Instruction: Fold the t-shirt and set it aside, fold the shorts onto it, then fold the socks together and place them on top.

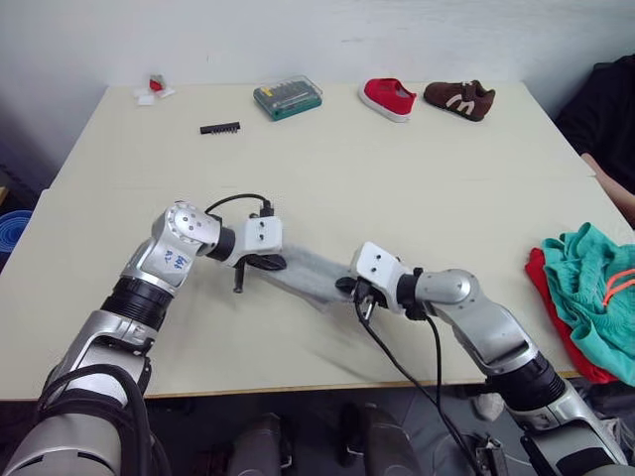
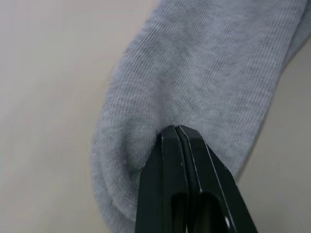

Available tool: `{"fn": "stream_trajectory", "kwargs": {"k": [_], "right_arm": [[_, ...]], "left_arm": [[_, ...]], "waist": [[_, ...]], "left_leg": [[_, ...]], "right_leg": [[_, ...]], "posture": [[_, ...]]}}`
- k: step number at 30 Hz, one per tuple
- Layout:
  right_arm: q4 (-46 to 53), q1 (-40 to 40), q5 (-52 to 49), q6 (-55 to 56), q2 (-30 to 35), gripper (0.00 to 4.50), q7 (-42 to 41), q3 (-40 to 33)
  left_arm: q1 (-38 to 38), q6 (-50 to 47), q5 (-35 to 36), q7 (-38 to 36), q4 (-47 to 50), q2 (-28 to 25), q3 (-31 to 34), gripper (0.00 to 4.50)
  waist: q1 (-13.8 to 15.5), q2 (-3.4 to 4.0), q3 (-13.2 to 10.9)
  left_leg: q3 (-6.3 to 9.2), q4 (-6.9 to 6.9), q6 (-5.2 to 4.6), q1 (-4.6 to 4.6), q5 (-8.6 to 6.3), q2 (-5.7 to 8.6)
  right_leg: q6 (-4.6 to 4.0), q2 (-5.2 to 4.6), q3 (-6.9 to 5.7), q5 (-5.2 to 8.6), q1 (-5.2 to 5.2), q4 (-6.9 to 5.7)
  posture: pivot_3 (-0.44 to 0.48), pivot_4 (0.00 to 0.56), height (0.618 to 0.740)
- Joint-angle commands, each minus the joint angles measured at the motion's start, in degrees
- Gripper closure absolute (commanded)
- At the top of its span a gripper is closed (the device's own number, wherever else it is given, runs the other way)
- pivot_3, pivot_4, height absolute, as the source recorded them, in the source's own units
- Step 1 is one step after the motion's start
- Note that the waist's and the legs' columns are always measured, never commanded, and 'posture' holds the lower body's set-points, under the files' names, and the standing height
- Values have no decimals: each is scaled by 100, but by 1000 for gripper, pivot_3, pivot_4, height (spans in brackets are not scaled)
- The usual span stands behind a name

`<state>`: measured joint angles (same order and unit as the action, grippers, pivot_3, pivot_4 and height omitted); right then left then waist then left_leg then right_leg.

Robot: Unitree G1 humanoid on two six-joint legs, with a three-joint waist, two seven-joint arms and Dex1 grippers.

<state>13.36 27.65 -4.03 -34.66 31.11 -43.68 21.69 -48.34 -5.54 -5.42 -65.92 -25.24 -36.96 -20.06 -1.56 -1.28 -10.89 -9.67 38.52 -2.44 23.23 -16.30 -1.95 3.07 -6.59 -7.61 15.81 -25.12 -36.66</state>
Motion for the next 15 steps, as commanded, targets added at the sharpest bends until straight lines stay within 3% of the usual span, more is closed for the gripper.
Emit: {"fn": "stream_trajectory", "kwargs": {"k": [1, 5, 9, 15], "right_arm": [[72, -121, 111, 173, 131, 4500, -42, -66], [286, -52, -127, 34, 63, 4500, -54, -388], [541, 242, -538, -311, -203, 4500, -66, -703], [141, 472, -327, -148, -467, 4500, -39, -255]], "left_arm": [[102, -1, -228, 160, -147, -198, 106, 4472], [154, -370, 47, 118, 105, -149, 335, 4472], [68, -1469, 785, -92, 734, 132, 761, 4472], [-67, -1828, 786, 168, 777, 453, 702, 4472]], "waist": [[-7, 0, 0], [-7, 0, 0], [-2, 0, 0], [2, 0, 0]], "left_leg": [[-1, 0, 0, -1, 0, -1], [-2, 2, 4, -3, 2, -2], [-2, 7, 4, 5, 2, -2], [-2, 10, 4, 8, 2, 1]], "right_leg": [[-1, 0, 0, 1, 0, -2], [-5, 1, 1, 3, -2, -14], [-5, 1, 2, 3, -10, -20], [-3, 1, 2, 4, -11, -20]], "posture": [[0, 150, 740], [0, 150, 740], [0, 150, 740], [0, 150, 740]]}}
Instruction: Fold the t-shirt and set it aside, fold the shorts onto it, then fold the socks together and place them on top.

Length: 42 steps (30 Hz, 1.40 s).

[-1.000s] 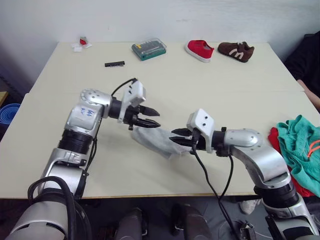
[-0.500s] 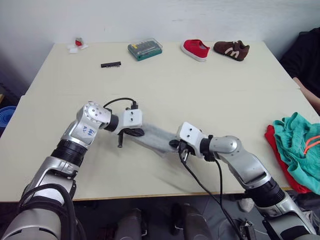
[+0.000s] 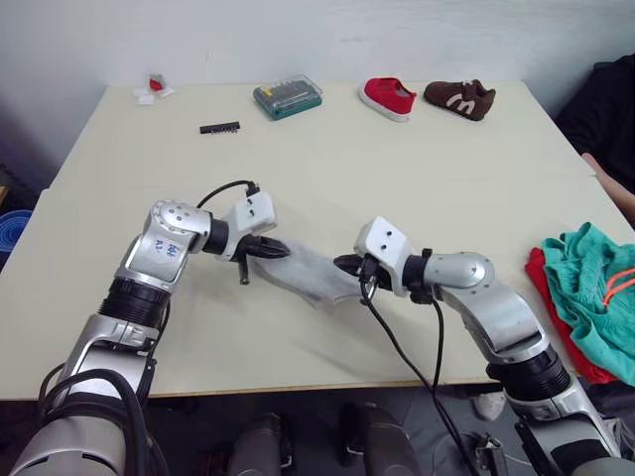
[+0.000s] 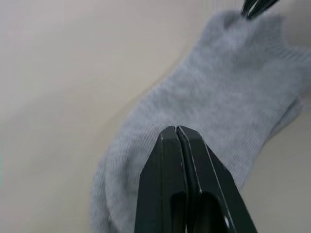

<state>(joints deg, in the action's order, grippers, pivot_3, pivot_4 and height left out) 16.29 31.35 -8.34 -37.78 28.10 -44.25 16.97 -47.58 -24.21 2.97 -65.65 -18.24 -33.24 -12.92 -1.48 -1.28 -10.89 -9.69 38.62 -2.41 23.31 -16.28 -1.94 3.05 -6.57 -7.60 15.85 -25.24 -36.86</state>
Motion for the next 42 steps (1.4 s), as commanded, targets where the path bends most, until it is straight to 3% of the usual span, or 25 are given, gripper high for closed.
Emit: {"fn": "stream_trajectory", "kwargs": {"k": [1, 7, 12, 15, 20, 24, 28, 32, 38, 42], "right_arm": [[-360, 163, 157, 217, -287, 4500, 49, 327], [-1089, 202, 589, 669, -394, 4500, 16, 777], [-1162, 54, 724, 845, -332, 4500, -40, 801], [-1085, -8, 679, 817, -385, 4500, -11, 716], [-1100, -44, 665, 827, -497, 4500, 107, 626], [-1097, -83, 657, 854, -548, 4500, 158, 597], [-1081, -140, 639, 870, -570, 4500, 143, 583], [-1116, -136, 631, 917, -569, 4500, 88, 584], [-1239, -22, 660, 956, -659, 4500, 68, 603], [-1291, 7, 681, 983, -693, 4500, 63, 612]], "left_arm": [[-135, 129, -183, 208, -28, 124, -129, 4472], [-211, 749, -909, 876, -840, 145, -454, 4472], [-166, 779, -814, 1028, -995, 182, -255, 4472], [-81, -102, -86, 970, -456, 236, 411, 3942], [396, -2158, 996, 1263, 919, 32, 1635, 2527], [935, -3696, 1567, 1848, 1676, -74, 2574, 1257], [1342, -4921, 1887, 2514, 2113, 217, 3218, 125], [1471, -5874, 1910, 3394, 2353, 1066, 3851, 55], [1437, -6256, 2250, 3707, 2422, 1806, 4247, 55], [1509, -6133, 2251, 3945, 2327, 2062, 4111, 55]], "waist": [[-7, 0, 0], [-12, 0, 0], [-11, -1, 1], [-15, -1, 1], [-31, -1, 1], [-33, -1, 1], [-4, -4, 2], [4, -8, 5], [-6, -11, 7], [-5, -11, 7]], "left_leg": [[-1, 0, 0, -1, 0, 0], [-8, -3, 1, 0, 1, 0], [-10, -2, 1, -4, 1, -1], [-10, -2, 1, -4, 1, -2], [-9, -2, 4, -1, 2, -7], [-9, -6, 7, -9, 3, -7], [-7, -5, 8, -10, 3, -5], [4, -5, 9, -10, 3, 1], [1, -35, 25, -28, 7, 2], [1, -38, 28, -32, 8, 3]], "right_leg": [[0, 0, 0, 0, 0, 0], [-1, 2, 4, 0, -6, -2], [-1, 0, 8, 0, -6, -5], [-1, 0, 9, 0, -6, -6], [-1, 2, 9, 0, -8, -11], [1, 2, 15, 1, -6, -11], [1, 1, 17, 2, -2, -10], [2, 0, 15, 1, 6, -5], [1, 0, 16, 2, 8, -4], [0, 0, 16, 2, 9, -3]], "posture": [[0, 150, 740], [0, 150, 740], [0, 150, 740], [0, 150, 740], [0, 150, 740], [0, 150, 740], [0, 150, 740], [0, 150, 740], [0, 150, 740], [0, 150, 740]]}}
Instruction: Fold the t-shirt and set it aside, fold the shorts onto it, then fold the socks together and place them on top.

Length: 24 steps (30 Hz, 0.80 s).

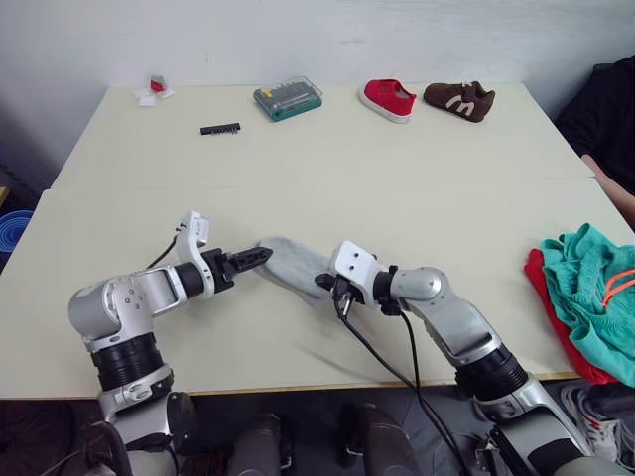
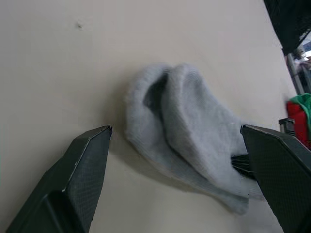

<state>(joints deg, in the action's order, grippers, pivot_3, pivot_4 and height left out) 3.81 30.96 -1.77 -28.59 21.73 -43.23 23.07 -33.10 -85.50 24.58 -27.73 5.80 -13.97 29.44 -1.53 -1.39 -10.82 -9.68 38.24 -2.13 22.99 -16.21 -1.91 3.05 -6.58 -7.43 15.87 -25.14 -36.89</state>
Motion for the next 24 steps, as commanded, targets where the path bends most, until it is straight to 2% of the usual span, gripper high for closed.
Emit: {"fn": "stream_trajectory", "kwargs": {"k": [1, 3, 6, 9, 13, 17, 18, 21, 24], "right_arm": [[-51, 49, 27, 67, -64, 4500, -45, 2], [-64, 51, 41, 78, -69, 4500, -53, 6], [-69, 41, 68, 96, -56, 4500, -51, -1], [-60, 21, 86, 107, -38, 4500, -53, -28], [-13, -47, 93, 106, -5, 4500, -43, -57], [48, -110, 97, 72, 10, 4500, -6, -85], [62, -118, 98, 61, 9, 4500, -2, -91], [172, -199, 62, -29, 3, 4500, 56, -167], [265, -338, -57, -204, -48, 4500, 177, -362]], "left_arm": [[31, 62, 78, 230, -144, 201, -151, 55], [-96, 157, 126, 359, -215, 368, -65, 55], [-222, 196, 276, 388, -174, 470, -50, 644], [-236, 177, 424, 323, -51, 388, -187, 1642], [-188, 371, 646, 56, 344, 51, -724, 2914], [-159, 745, 744, -208, 864, -321, -1443, 4256], [-102, 906, 703, -298, 973, -469, -1693, 4464], [96, 1938, 235, -746, 1384, -1109, -2963, 4464], [205, 3045, -377, -1047, 1368, -1587, -3951, 4464]], "waist": [[5, -1, 1], [16, -1, 1], [23, -1, 1], [0, -1, 0], [-8, -1, 0], [-7, -1, 0], [-6, -1, 0], [-7, 0, 0], [5, 0, 0]], "left_leg": [[0, -2, 0, -3, 0, 0], [1, -5, 5, -14, -3, 2], [5, -15, 34, -50, -23, 3], [4, -24, 40, -55, -28, 2], [1, -33, 47, -56, -30, -2], [1, -34, 51, -56, -33, -3], [0, -34, 51, -56, -33, -3], [-2, -36, 54, -58, -35, -3], [-5, -53, 57, -60, -35, -2]], "right_leg": [[0, 0, 0, 0, 3, 1], [0, -2, 0, 0, 12, 1], [0, -3, -4, 0, 57, 18], [0, -3, -4, 0, 59, 26], [-5, 1, -7, 3, 55, 29], [-6, 2, -6, 4, 57, 37], [-6, 2, -6, 4, 57, 36], [-8, 2, -4, 5, 56, 38], [-13, 2, -2, 8, 55, 46]], "posture": [[0, 150, 740], [0, 150, 740], [0, 150, 740], [0, 150, 740], [0, 150, 740], [0, 150, 740], [0, 150, 740], [0, 150, 740], [0, 150, 740]]}}
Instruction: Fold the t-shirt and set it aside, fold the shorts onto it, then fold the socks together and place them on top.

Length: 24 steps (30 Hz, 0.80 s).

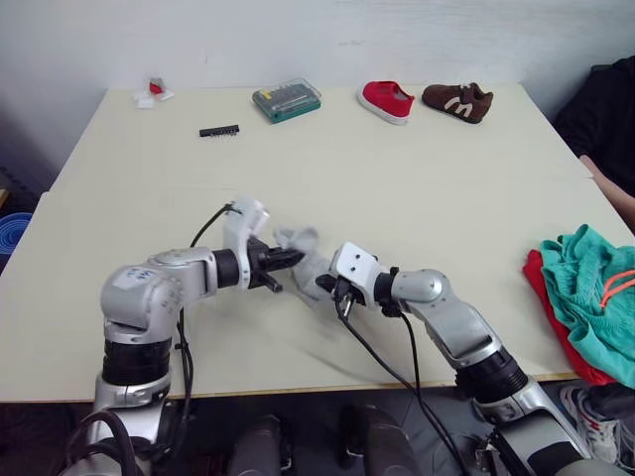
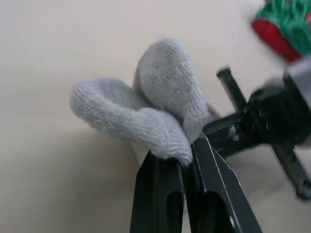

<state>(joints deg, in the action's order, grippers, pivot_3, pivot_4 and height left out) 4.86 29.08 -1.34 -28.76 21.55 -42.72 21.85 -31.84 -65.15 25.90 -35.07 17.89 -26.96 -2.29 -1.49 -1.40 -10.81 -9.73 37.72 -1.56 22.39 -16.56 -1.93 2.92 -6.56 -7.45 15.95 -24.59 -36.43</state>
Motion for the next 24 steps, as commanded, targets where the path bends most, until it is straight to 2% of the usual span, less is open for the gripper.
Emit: {"fn": "stream_trajectory", "kwargs": {"k": [1, 9, 17, 21, 24], "right_arm": [[177, -182, -134, -240, -43, 4500, 164, -292], [650, -466, -248, -565, 87, 4500, 302, -562], [1982, -941, -680, -1398, 578, 4500, 308, -1278], [2327, -534, -1130, -2002, 371, 4500, 470, -1652], [2240, -12, -1258, -2257, 143, 4500, 609, -1541]], "left_arm": [[103, 1317, -689, -381, 96, -409, -987, 4464], [-80, 3022, -1693, -840, -386, -776, -1853, 4464], [-136, 3984, -2357, -1138, -828, -701, -2232, 4464], [-151, 4176, -2496, -1308, -962, -619, -2279, 4464], [-145, 4264, -2563, -1439, -1053, -582, -2297, 4464]], "waist": [[-3, 0, 0], [8, 1, -1], [49, 2, -2], [7, 2, -2], [-3, 4, -3]], "left_leg": [[-1, -3, 0, 0, 0, 0], [-2, -36, -6, 2, 4, 0], [-1, -41, -46, 10, 16, 1], [1, -40, -50, 7, 18, -2], [2, -42, -55, 6, 25, -3]], "right_leg": [[-1, 0, 0, 0, 0, 6], [-2, 0, -3, 1, -4, 39], [-1, 0, -7, 1, -5, 52], [-1, 0, -8, 1, -4, 47], [-1, 0, -10, 1, -5, 44]], "posture": [[0, 150, 740], [0, 150, 740], [0, 150, 740], [0, 150, 740], [0, 150, 740]]}}
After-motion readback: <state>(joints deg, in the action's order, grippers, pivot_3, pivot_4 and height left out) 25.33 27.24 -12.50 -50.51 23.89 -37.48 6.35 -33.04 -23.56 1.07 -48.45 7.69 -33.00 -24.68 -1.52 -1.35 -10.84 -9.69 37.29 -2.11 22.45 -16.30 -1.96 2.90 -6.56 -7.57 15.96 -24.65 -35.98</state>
